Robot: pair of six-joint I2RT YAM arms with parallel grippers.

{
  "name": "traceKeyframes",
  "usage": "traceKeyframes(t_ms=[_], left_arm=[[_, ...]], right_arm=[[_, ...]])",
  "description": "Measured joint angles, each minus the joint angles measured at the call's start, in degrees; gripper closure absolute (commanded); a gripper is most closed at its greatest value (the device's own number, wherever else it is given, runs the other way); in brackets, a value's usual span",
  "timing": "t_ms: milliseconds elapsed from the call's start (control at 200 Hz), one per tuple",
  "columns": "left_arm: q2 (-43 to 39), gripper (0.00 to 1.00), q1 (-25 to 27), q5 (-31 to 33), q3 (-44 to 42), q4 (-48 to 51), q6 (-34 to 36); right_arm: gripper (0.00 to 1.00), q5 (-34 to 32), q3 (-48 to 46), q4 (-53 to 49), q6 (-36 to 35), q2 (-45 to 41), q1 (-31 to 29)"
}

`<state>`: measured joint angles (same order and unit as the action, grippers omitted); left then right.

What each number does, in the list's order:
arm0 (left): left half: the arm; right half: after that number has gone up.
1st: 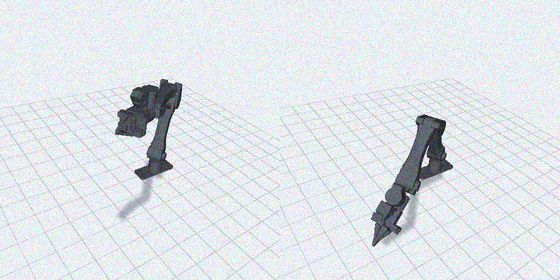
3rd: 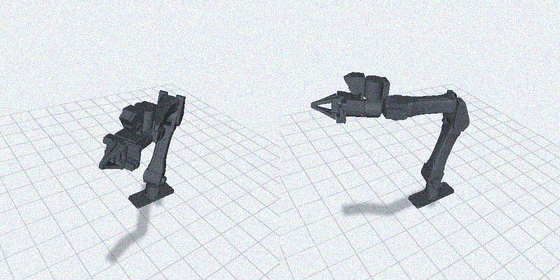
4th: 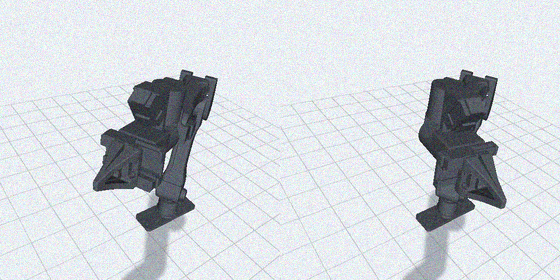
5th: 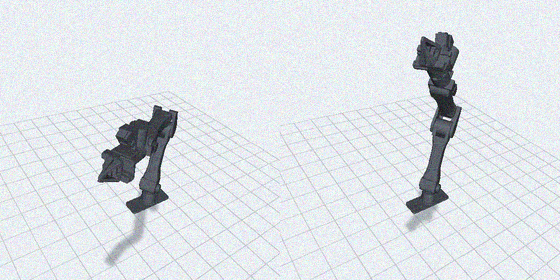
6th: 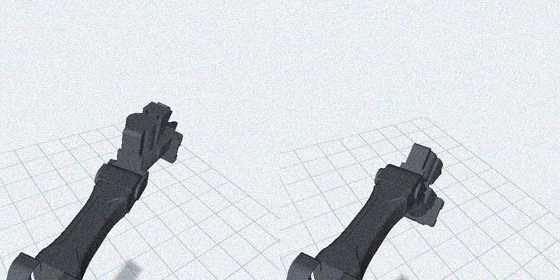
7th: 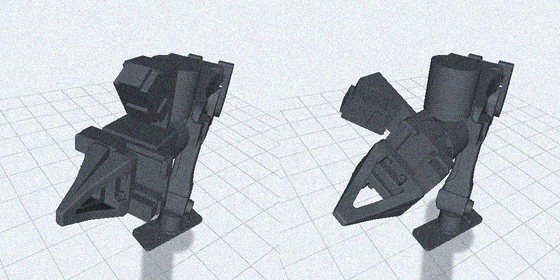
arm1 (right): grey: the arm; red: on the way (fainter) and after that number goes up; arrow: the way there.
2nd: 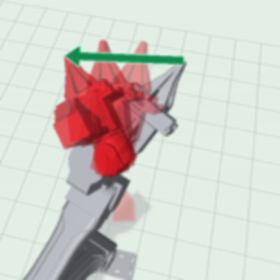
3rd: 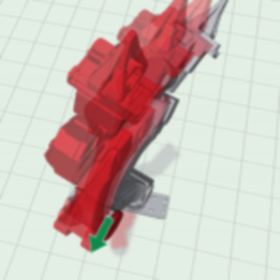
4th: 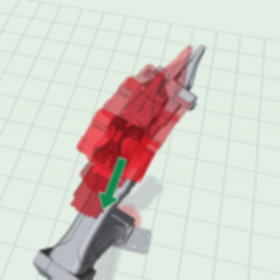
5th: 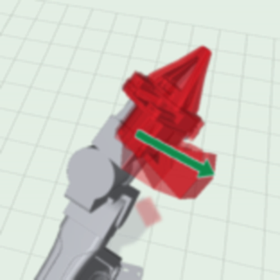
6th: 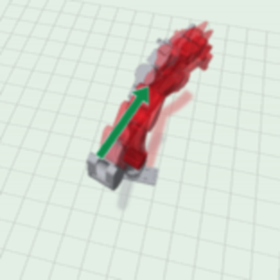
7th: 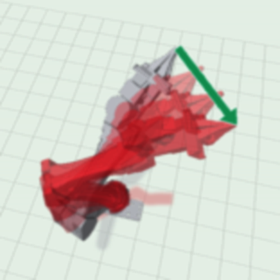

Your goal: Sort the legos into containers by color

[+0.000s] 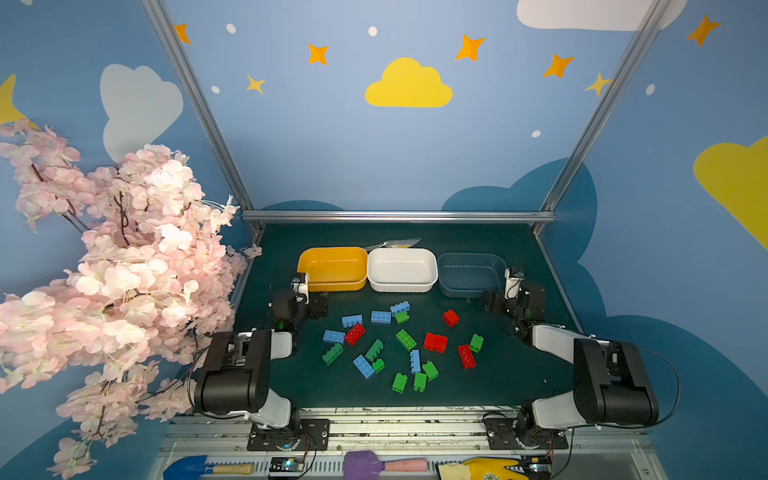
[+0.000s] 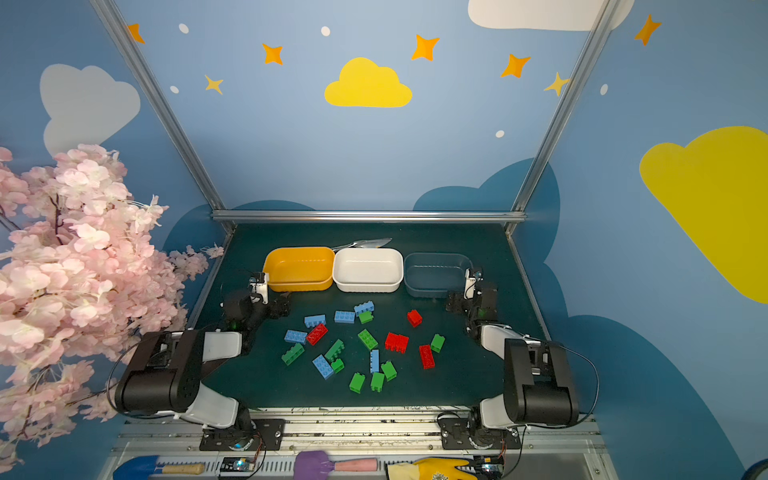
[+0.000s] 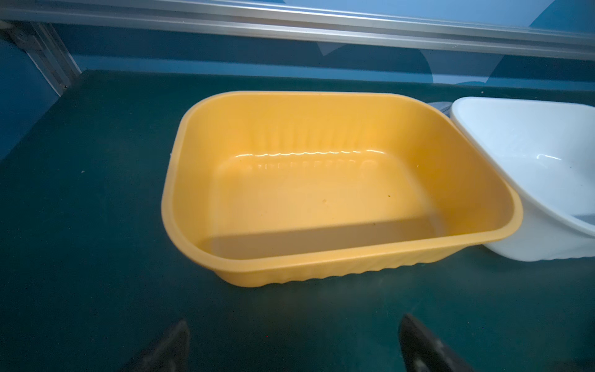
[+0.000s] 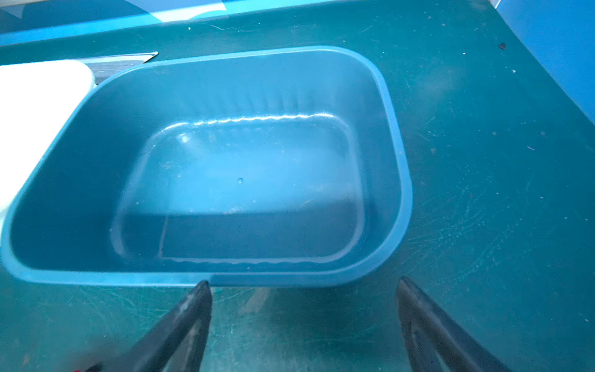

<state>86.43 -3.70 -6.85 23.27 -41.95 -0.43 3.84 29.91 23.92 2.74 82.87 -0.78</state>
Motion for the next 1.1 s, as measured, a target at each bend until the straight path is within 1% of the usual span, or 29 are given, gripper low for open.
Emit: traceKeyframes(t_ms=[130, 280, 405, 511, 666, 751, 896, 1026, 1101], left_arm=[[-6.86, 0.0, 0.5, 0.22, 2.58, 8.17, 0.02], [-15.21, 0.0, 2.6, 0.04, 8.17, 18.93, 0.0], [-20.35, 0.0, 4.92, 0.48, 11.13, 29.22, -0.57], [-24.24, 0.0, 6.82, 1.88, 12.31, 38.91, -1.6], [-27.85, 0.0, 7.26, 2.23, 14.29, 52.35, -2.1], [-29.18, 0.0, 7.52, -0.37, 15.56, 58.62, 0.33], [-30.23, 0.0, 7.87, -8.31, 17.99, 67.65, 7.8], [-28.57, 0.02, 7.96, -13.94, 20.11, 72.87, 15.04], [-26.32, 0.02, 8.09, -15.63, 20.79, 73.9, 18.51]], right_arm=[[0.12, 0.66, 1.09, -3.96, -0.17, -2.84, 0.0], [0.12, 2.34, 2.1, -9.66, -0.24, -11.02, -0.07], [0.12, 4.72, 4.61, -15.28, -0.44, -16.48, -0.42], [0.12, 8.15, 6.67, -20.68, -1.75, -20.13, -0.9], [0.12, 15.78, 9.4, -28.63, -5.05, -23.76, -2.05], [0.12, 20.0, 10.14, -31.87, -6.19, -26.08, -3.15], [0.12, 24.83, 11.58, -38.1, -7.37, -28.76, -6.36], [0.12, 27.28, 13.99, -43.91, -8.66, -29.0, -12.35], [0.12, 27.52, 14.75, -46.45, -9.27, -28.96, -15.72]])
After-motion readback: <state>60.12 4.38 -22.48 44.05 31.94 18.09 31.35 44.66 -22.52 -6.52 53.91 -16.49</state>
